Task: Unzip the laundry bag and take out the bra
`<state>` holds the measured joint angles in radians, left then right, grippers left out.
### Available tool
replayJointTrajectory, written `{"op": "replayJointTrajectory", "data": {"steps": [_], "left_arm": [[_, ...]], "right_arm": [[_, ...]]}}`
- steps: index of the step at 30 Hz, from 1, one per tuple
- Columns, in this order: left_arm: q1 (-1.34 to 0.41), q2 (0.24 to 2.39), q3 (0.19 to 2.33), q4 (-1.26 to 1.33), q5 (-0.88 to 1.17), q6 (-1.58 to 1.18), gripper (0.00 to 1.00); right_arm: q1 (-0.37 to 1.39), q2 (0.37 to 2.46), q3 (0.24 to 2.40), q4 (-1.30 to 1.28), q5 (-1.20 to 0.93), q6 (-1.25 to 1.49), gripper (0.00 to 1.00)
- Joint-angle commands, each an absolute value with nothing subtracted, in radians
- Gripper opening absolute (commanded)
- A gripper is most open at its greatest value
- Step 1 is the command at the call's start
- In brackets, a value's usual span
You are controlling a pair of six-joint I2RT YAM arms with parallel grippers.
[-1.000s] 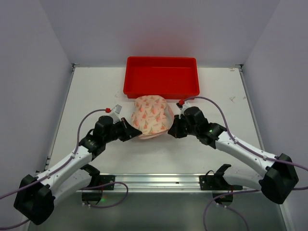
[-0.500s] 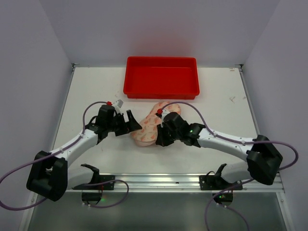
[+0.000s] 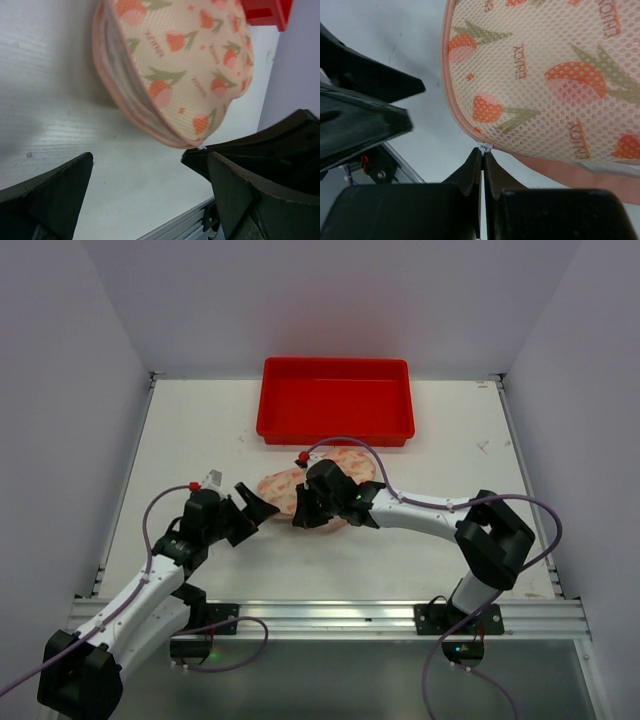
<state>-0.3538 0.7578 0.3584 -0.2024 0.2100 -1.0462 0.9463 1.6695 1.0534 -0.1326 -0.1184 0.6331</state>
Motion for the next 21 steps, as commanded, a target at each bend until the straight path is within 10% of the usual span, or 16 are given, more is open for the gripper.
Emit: {"op": "replayJointTrajectory", "data": {"steps": [1, 12, 19, 21], "left_arm": [[-0.364, 0.798, 0.311, -0.079, 0.256, -1.169, 1.00], [-0.495, 1.003, 0.345, 0.199, 0.134, -1.250, 0.75], [-0.500, 1.048, 0.328, 0.172, 0.109, -1.241, 0.03], [-0.491, 1.034, 0.334, 0.140, 0.098, -1.220, 0.00]], "right_arm": [[0.948, 1.684, 1.103, -0.081, -0.106, 0.646, 0.00], [0.948, 1.686, 1.095, -0.086, -0.106, 0.647, 0.00], [0.943, 1.622, 1.034, -0.118, -0.055, 0.627, 0.00], [0.934, 1.599, 1.011, -0.144, -0.028, 0.617, 0.00]]}}
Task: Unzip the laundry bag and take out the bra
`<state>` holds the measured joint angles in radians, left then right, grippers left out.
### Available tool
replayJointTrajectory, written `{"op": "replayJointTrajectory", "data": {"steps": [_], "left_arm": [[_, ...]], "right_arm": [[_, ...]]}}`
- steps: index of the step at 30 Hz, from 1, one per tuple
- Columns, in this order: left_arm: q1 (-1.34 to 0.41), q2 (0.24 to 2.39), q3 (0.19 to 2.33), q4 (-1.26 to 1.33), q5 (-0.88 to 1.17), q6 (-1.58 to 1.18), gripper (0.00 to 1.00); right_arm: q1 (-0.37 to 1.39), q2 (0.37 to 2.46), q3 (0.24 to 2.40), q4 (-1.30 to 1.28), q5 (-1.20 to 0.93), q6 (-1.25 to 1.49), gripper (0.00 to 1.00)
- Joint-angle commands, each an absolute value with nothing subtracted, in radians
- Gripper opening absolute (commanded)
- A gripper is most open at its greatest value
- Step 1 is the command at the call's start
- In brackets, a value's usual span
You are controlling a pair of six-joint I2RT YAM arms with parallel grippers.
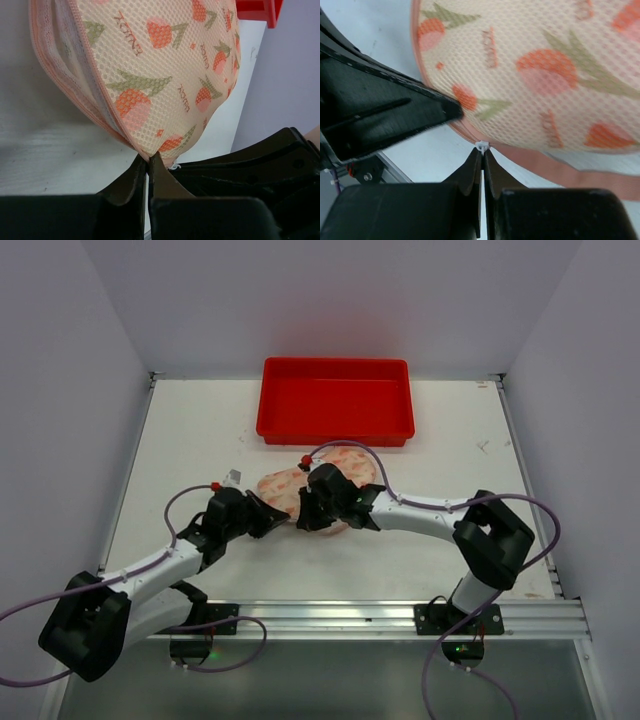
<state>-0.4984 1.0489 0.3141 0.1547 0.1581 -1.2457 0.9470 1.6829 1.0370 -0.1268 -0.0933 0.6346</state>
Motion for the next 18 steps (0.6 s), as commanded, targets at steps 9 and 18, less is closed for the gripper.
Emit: {"op": "replayJointTrajectory", "data": {"steps": [9, 18], "left_arm": [[-0.350, 0.950, 0.397, -0.112, 0.175, -0.967, 0.00], [-0.247, 1.101, 0.537, -0.207, 0.158, -0.730, 0.00]], "right_arm": [[0.640, 1.298, 0.773, -0.281, 0.030, 0.569, 0.00], [0.575, 1.103, 0.684, -0.333, -0.003, 0.502, 0.00]]}}
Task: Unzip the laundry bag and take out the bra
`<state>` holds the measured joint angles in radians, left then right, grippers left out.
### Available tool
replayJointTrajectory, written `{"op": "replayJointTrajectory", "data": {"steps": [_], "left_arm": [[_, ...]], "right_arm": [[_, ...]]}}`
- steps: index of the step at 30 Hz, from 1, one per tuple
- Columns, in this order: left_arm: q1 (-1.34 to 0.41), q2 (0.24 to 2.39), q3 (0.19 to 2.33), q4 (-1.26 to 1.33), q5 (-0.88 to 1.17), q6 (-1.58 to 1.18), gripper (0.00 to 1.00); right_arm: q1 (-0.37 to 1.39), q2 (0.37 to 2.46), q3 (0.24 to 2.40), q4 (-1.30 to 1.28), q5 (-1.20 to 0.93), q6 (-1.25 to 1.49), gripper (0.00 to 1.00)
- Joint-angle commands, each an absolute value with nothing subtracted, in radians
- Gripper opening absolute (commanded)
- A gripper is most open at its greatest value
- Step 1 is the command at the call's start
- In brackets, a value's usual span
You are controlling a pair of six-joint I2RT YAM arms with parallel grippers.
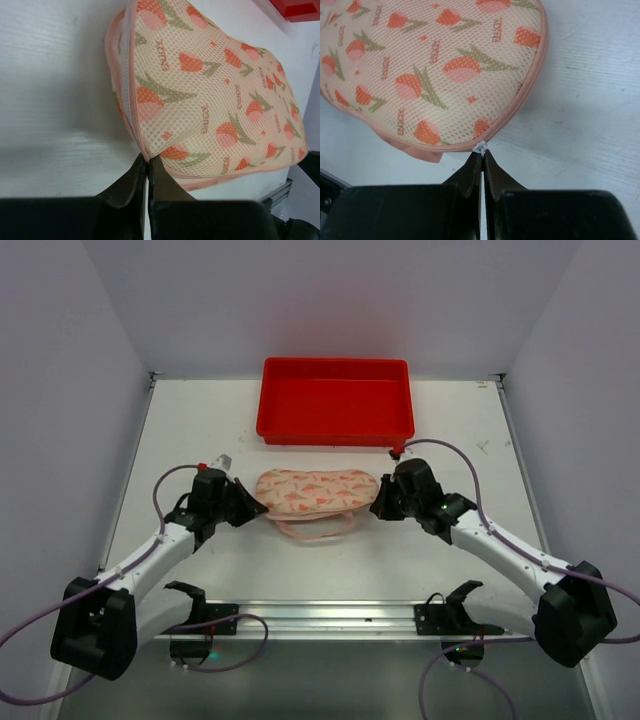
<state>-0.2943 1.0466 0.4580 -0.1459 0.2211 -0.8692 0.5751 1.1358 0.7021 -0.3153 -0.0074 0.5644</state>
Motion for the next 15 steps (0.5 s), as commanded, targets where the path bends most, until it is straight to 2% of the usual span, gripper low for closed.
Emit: {"op": "replayJointTrajectory", "data": {"steps": [1, 3, 5, 6, 8, 9, 10, 12, 15], "left_arm": [[-0.244, 1.148, 0.557, -0.201, 0.158, -0.709, 0.00], [-0.241, 1.193, 0.612, -0.169, 0.160, -0.696, 0.01], [-0.239, 1.250, 0.664, -0.134, 0.178, -0.684, 0.09], [-0.239, 1.267, 0.681, -0.129, 0.187, -0.678, 0.27], [-0.239, 1.289, 0.719, -0.132, 0.219, -0.680, 0.53], [-0.239, 1.286, 0.724, -0.132, 0.230, -0.687, 0.82], [-0.239, 1.266, 0.724, -0.135, 0.239, -0.704, 0.91], [-0.239, 1.232, 0.713, -0.170, 0.247, -0.727, 0.99], [-0.239, 1.129, 0.643, -0.210, 0.252, -0.776, 1.00]], "right_arm": [[0.604, 1.094, 0.674, -0.318, -0.041, 0.499, 0.00], [0.670, 1.107, 0.681, -0.295, -0.080, 0.500, 0.00], [0.725, 1.163, 0.724, -0.284, -0.087, 0.508, 0.00], [0.779, 1.184, 0.736, -0.272, -0.100, 0.526, 0.00], [0.822, 1.259, 0.784, -0.224, -0.135, 0.554, 0.00], [0.860, 1.284, 0.802, -0.207, -0.149, 0.584, 0.00], [0.880, 1.313, 0.846, -0.190, -0.161, 0.595, 0.00], [0.932, 1.405, 0.899, -0.158, -0.155, 0.613, 0.00], [0.963, 1.536, 1.000, -0.114, -0.163, 0.624, 0.00]]}}
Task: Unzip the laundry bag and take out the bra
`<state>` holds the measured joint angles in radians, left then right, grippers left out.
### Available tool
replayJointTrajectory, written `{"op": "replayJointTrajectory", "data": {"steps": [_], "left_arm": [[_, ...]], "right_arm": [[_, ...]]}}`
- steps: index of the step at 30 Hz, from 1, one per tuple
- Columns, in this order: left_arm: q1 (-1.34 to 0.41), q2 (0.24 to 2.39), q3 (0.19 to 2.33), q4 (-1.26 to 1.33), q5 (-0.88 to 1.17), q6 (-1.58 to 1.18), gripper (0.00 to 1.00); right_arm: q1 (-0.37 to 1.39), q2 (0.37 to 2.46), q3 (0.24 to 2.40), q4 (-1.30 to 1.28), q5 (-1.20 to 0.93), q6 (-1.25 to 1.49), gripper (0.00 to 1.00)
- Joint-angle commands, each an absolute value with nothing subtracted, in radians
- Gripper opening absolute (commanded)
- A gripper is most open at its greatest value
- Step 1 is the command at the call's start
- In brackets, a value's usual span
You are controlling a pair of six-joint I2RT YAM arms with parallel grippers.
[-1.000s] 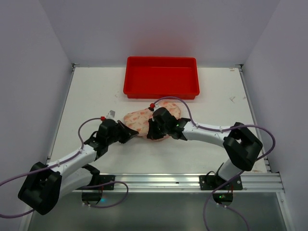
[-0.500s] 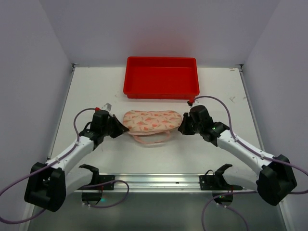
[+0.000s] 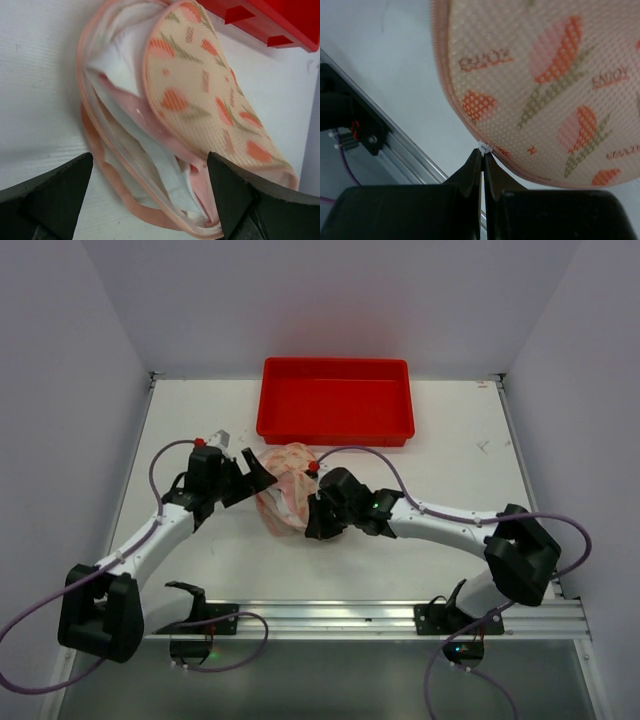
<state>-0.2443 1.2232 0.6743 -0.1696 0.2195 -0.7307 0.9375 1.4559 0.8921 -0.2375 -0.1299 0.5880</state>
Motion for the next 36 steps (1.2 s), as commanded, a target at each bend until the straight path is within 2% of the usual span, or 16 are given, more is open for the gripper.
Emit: {"op": "replayJointTrajectory", "data": {"steps": [1, 6, 10, 14, 19, 22, 23, 25, 26, 28, 29, 30, 31, 36], "left_arm": [[-0.241, 1.064, 0.588, -0.216, 0.264, -0.796, 1.00], [-0.248, 0.805, 0.424, -0.222, 0.293, -0.957, 1.00], [-0.284, 0.680, 0.354, -0.216, 0.289, -1.028, 1.00], [-0.339, 0.699, 0.353, -0.178, 0.252, -1.057, 0.99], [-0.469, 0.824, 0.365, -0.034, 0.172, -1.111, 0.97], [-0.477, 0.896, 0.371, -0.018, 0.157, -1.130, 0.88], [-0.480, 0.906, 0.370, 0.017, 0.144, -1.135, 0.74], [-0.485, 0.920, 0.361, 0.021, 0.112, -1.152, 0.56], [-0.485, 0.920, 0.357, 0.021, 0.106, -1.157, 0.39], [-0.485, 0.916, 0.347, 0.020, 0.092, -1.161, 0.25], [-0.483, 0.916, 0.344, 0.020, 0.089, -1.163, 0.11], [-0.485, 0.917, 0.341, 0.020, 0.089, -1.161, 0.04], [-0.483, 0.916, 0.341, 0.020, 0.089, -1.158, 0.00], [-0.482, 0.896, 0.373, 0.002, 0.110, -1.076, 0.00]], "right_arm": [[0.968, 1.567, 1.049, -0.106, -0.172, 0.626, 0.00], [0.991, 1.706, 1.169, -0.113, -0.183, 0.604, 0.00], [1.000, 1.715, 1.187, -0.112, -0.201, 0.606, 0.00], [1.003, 1.727, 1.183, -0.109, -0.196, 0.607, 0.00], [1.006, 1.733, 1.186, -0.114, -0.189, 0.609, 0.00], [1.006, 1.723, 1.174, -0.115, -0.176, 0.612, 0.00], [1.006, 1.714, 1.169, -0.114, -0.175, 0.615, 0.00], [1.006, 1.700, 1.151, -0.121, -0.164, 0.617, 0.00], [1.006, 1.692, 1.141, -0.127, -0.157, 0.617, 0.00], [1.006, 1.661, 1.111, -0.140, -0.137, 0.618, 0.00], [1.006, 1.651, 1.100, -0.141, -0.130, 0.614, 0.00], [1.005, 1.626, 1.091, -0.147, -0.124, 0.611, 0.00], [1.005, 1.615, 1.075, -0.167, -0.118, 0.606, 0.00], [0.948, 1.502, 0.933, -0.227, -0.083, 0.581, 0.00]]}}
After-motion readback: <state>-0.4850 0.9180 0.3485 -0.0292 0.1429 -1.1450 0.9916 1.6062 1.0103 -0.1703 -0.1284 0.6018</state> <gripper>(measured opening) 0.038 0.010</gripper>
